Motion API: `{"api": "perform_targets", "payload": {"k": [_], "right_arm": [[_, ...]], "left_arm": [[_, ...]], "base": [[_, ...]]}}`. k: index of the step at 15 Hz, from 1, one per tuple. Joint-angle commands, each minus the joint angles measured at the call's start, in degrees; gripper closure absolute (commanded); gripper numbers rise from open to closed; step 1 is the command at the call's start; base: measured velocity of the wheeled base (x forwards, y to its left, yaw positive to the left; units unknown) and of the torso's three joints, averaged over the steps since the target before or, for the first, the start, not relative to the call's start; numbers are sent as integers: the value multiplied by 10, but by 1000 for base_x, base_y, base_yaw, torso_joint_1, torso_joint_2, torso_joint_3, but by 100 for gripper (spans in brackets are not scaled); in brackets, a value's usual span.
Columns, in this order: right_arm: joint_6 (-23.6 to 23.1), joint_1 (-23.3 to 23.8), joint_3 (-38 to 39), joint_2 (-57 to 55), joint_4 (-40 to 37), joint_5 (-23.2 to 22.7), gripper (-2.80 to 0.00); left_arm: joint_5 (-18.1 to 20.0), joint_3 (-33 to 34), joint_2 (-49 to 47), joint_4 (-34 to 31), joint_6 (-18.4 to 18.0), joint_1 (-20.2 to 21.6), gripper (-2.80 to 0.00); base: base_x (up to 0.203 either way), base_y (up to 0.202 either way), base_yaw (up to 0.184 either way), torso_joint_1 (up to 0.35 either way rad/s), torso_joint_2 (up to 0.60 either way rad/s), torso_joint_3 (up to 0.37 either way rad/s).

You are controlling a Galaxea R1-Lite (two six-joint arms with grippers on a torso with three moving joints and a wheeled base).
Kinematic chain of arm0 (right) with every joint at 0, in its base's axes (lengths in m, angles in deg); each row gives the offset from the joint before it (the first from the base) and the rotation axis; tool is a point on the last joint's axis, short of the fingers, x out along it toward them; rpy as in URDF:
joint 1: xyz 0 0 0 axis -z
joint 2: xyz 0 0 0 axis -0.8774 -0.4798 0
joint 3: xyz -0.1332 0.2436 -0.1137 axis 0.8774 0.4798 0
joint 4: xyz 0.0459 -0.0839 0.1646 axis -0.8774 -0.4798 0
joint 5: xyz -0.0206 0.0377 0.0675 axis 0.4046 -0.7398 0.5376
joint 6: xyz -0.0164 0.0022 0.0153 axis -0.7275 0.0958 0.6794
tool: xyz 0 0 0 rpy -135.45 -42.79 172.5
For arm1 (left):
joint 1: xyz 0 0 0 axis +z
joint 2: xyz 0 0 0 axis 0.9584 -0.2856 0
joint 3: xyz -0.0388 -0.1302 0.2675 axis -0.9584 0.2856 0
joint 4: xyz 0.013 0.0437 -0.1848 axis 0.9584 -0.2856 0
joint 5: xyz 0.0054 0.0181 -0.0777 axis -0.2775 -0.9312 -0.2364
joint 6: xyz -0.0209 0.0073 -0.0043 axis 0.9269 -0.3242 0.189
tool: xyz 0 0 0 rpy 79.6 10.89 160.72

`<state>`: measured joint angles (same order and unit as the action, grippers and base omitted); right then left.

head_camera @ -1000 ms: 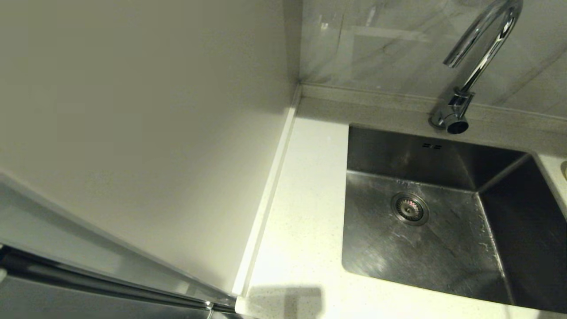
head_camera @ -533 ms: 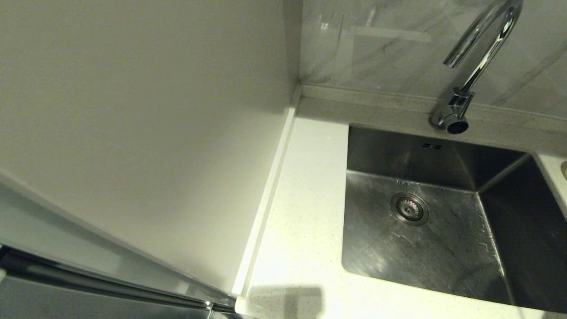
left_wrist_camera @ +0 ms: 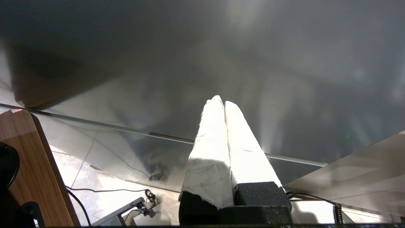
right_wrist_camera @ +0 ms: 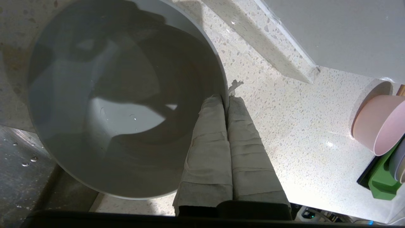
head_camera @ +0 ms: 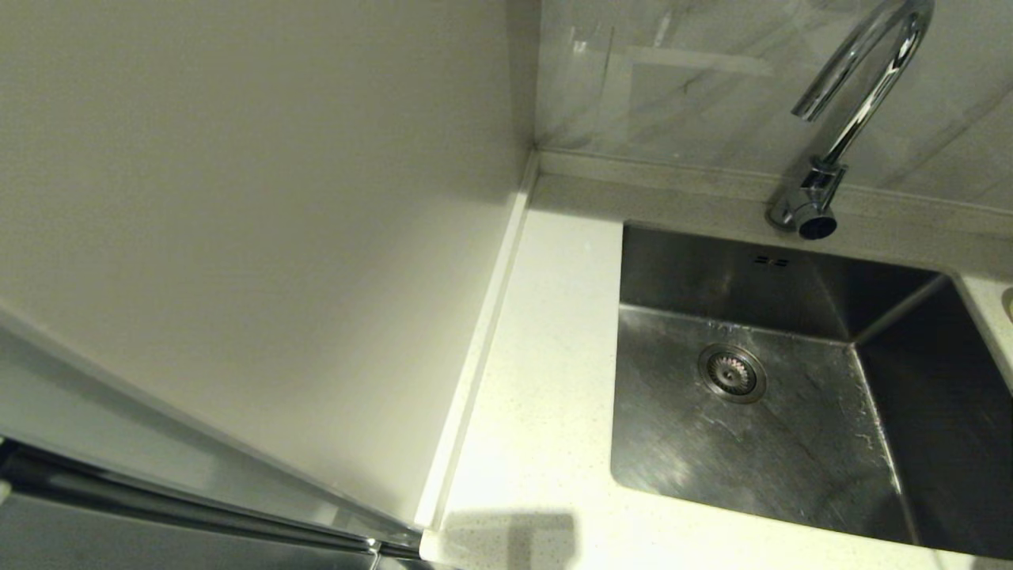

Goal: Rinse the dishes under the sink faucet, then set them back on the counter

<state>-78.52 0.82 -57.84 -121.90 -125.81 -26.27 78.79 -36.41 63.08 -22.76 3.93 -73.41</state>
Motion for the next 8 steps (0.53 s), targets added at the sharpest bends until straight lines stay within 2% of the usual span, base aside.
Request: {"api": "perform_targets", "payload": {"k": [1, 2, 3, 8], "right_arm": [[0, 0, 1, 0, -2, 1, 0], [-1, 0, 0, 0, -2, 1, 0], [-1, 0, -1, 0, -2, 1, -280], [3, 0, -2, 5, 3, 1, -280]], "left_arm": [[0, 2, 0, 0, 0, 0, 0], [0, 2, 0, 0, 0, 0, 0], [0, 2, 0, 0, 0, 0, 0], [0, 2, 0, 0, 0, 0, 0]], "base": [[0, 0, 0, 0, 0, 0], [0, 0, 0, 0, 0, 0], [0, 0, 0, 0, 0, 0], [0, 0, 0, 0, 0, 0]]}}
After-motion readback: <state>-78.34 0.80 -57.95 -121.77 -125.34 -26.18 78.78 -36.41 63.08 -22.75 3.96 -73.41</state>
